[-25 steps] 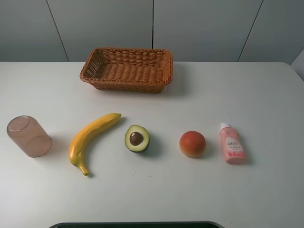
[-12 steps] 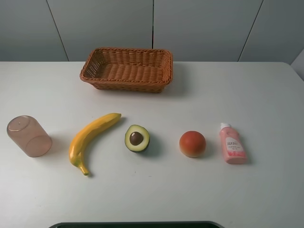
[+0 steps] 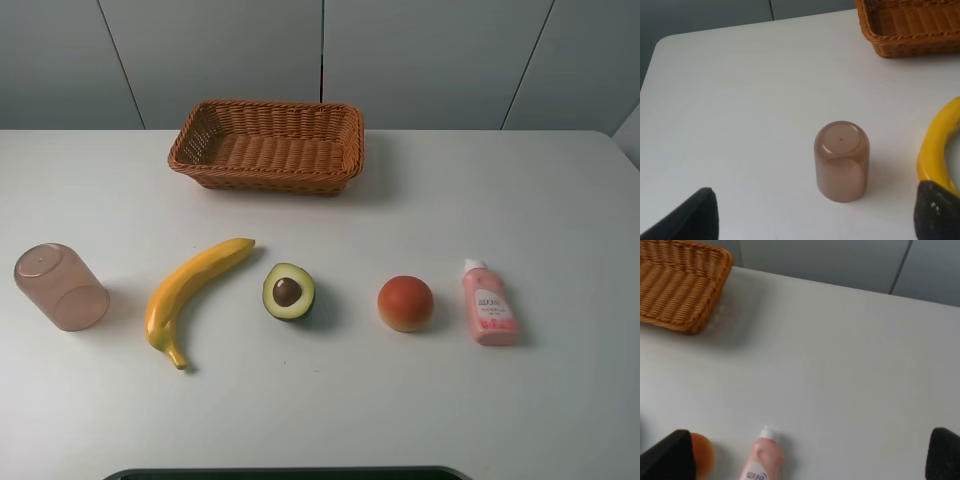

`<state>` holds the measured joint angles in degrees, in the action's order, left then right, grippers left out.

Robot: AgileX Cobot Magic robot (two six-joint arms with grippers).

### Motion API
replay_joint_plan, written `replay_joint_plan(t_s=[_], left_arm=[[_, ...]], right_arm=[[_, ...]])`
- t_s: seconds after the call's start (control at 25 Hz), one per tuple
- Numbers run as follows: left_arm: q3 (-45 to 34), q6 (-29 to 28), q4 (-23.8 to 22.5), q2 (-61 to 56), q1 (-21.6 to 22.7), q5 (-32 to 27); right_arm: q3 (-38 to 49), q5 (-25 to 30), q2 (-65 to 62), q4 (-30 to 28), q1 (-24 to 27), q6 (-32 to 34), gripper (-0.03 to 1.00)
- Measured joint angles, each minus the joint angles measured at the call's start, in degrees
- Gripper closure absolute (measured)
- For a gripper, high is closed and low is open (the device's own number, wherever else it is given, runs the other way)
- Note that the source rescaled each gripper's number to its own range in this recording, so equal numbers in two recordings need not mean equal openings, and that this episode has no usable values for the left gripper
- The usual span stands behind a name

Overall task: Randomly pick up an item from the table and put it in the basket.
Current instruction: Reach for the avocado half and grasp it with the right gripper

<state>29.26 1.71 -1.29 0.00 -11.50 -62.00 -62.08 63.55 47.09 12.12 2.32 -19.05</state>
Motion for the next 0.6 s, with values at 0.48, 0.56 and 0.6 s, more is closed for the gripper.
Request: replay_joint_plan(t_s=[0.48,0.56,0.6], left_arm=[[0.0,0.0,0.0,0.0,0.0,0.0],[0.0,0.0,0.0,0.0,0.0,0.0],[0.0,0.0,0.0,0.0,0.0,0.0]], right_arm=[[-3.4,-6.3,23.7,1.3,-19.4,8.6,-0.01],[-3.4,-7.6,27.1,-0.1,-23.5,13.2,-0.01],[-3.4,-8.5,28.7,-0.8,-25.7,15.7,-0.01]])
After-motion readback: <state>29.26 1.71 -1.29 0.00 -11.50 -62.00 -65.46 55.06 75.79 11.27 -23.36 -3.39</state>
